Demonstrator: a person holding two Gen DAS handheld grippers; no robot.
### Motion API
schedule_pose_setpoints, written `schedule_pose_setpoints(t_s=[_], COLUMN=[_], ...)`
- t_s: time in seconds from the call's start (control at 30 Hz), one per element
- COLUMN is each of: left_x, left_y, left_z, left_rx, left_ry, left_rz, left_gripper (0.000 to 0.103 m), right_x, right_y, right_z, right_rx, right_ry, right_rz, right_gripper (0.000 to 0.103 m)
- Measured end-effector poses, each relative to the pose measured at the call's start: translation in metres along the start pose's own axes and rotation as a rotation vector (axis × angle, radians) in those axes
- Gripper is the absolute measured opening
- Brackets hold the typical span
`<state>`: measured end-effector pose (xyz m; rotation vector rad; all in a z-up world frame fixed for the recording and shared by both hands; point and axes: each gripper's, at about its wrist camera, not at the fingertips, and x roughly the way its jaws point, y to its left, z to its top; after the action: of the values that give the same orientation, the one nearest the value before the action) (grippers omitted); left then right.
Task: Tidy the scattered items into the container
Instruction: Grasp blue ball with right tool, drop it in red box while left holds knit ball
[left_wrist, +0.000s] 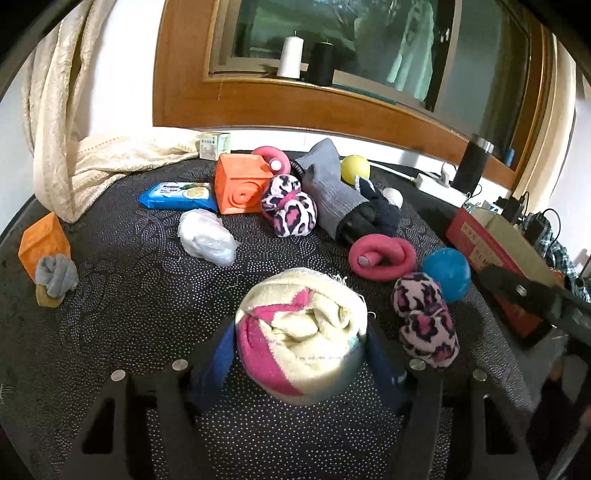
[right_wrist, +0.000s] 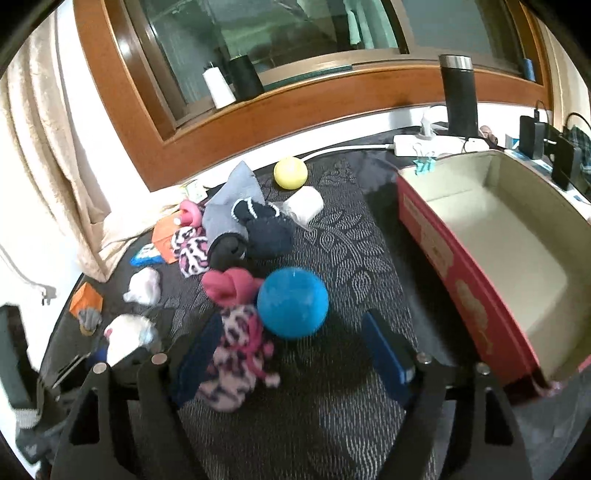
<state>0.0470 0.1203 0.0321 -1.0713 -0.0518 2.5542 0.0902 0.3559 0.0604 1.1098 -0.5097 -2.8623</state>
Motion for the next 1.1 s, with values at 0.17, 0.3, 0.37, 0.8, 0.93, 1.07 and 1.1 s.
schedule_pose_setpoints(t_s=[0.17, 0.3, 0.37, 0.8, 0.93, 1.07, 1.1], left_x=[0.001, 0.001, 0.001, 0.003, 0.001, -0.004, -0.005], left_y=[0.002, 0.003, 0.003, 0.002, 0.0, -0.001, -0.001], left_z=[0.0, 0.0, 0.0, -0.002, -0.002, -0.001, 0.0], left_rx=[-0.009, -0.016, -0.016, -0.013, -0.006, -0.02, -0.024], left_ry=[0.002, 0.005, 0.005, 0.003, -0.006, -0.018, -0.021], left_rz=[-0.008, -0.012, -0.014, 0.007, 0.016, 0.019, 0.019], left_gripper=[0.069, 0.069, 0.069, 0.069, 0.069, 0.069, 0.069], right_x=[0.031, 0.047, 0.046, -0.016, -0.051, -0.076, -0.08], right_y=[-0.001, -0.003, -0.006, -0.024, -0.046, -0.069, -0.077], right_z=[0.009, 0.007, 0.006, 0.005, 0.007, 0.01, 0.01], right_rx=[0.031, 0.042, 0.057, 0.077, 0.103, 0.135, 0.151], right_ry=[0.074, 0.116, 0.108, -0.109, -0.21, -0.283, -0.29], right_rz=[0.039, 0.034, 0.039, -0.034, -0.117, -0.204, -0.221], right_gripper=[0.08, 0.061, 0.058, 0.058, 0.058, 0.058, 0.058])
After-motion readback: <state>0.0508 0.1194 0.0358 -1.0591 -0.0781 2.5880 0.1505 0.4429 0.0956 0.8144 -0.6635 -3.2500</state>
